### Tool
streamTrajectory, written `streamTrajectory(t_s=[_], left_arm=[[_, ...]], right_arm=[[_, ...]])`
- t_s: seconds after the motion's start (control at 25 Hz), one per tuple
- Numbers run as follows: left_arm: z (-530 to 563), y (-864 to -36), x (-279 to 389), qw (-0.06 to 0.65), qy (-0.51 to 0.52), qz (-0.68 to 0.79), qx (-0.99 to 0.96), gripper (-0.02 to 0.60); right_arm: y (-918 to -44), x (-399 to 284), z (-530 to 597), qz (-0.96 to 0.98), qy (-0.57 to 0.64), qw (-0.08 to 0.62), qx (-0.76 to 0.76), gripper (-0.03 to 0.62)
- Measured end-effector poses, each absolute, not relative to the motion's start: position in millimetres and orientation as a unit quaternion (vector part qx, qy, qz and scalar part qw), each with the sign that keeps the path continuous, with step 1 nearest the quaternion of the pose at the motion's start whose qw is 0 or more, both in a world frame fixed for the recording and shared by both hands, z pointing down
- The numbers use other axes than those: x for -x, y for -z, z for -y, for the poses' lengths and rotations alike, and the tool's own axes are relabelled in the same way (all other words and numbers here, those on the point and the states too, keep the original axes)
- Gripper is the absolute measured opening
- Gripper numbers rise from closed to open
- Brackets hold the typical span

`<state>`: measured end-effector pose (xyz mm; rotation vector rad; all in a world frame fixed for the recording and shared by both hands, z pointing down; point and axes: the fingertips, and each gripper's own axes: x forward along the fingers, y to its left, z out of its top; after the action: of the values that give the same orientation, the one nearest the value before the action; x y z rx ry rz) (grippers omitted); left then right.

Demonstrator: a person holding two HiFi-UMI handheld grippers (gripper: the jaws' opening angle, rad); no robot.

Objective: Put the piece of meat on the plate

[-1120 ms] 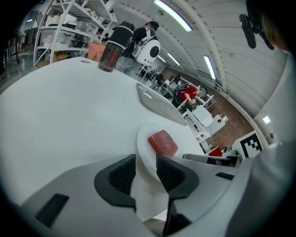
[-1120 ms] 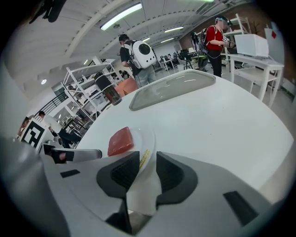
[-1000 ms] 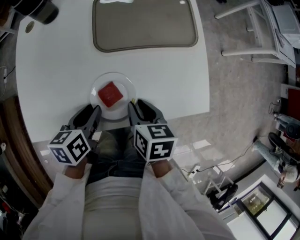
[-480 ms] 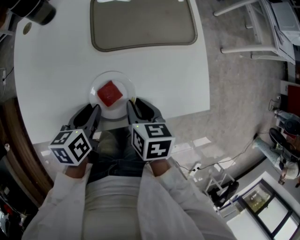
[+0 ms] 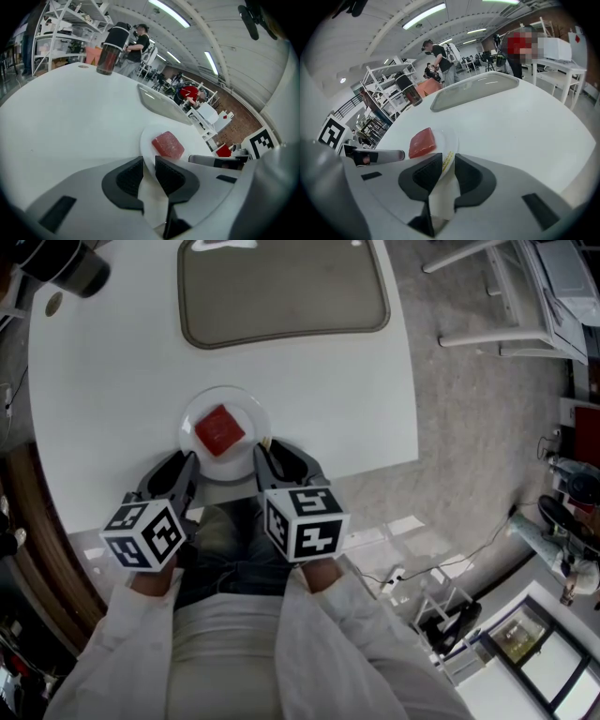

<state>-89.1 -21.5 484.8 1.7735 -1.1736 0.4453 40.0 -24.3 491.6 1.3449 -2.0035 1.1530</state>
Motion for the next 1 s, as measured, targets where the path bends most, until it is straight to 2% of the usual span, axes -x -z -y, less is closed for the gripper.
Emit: streamTrajectory(t_s=[0.28, 1.0], left_arm=[[22.3, -482.4, 87.7, 0.453, -0.187, 0.473, -0.732, 0.083], [44.4, -437.3, 80.3, 0.405, -0.164, 0.435, -0.787, 0.083]], right_arm=[[-489.4, -41.4, 23.2, 0.726, -0.409, 0.238, -0.5, 0.092], [-442.4, -49.3, 39.5, 0.735, -0.359, 0.201, -0.539, 0.092]])
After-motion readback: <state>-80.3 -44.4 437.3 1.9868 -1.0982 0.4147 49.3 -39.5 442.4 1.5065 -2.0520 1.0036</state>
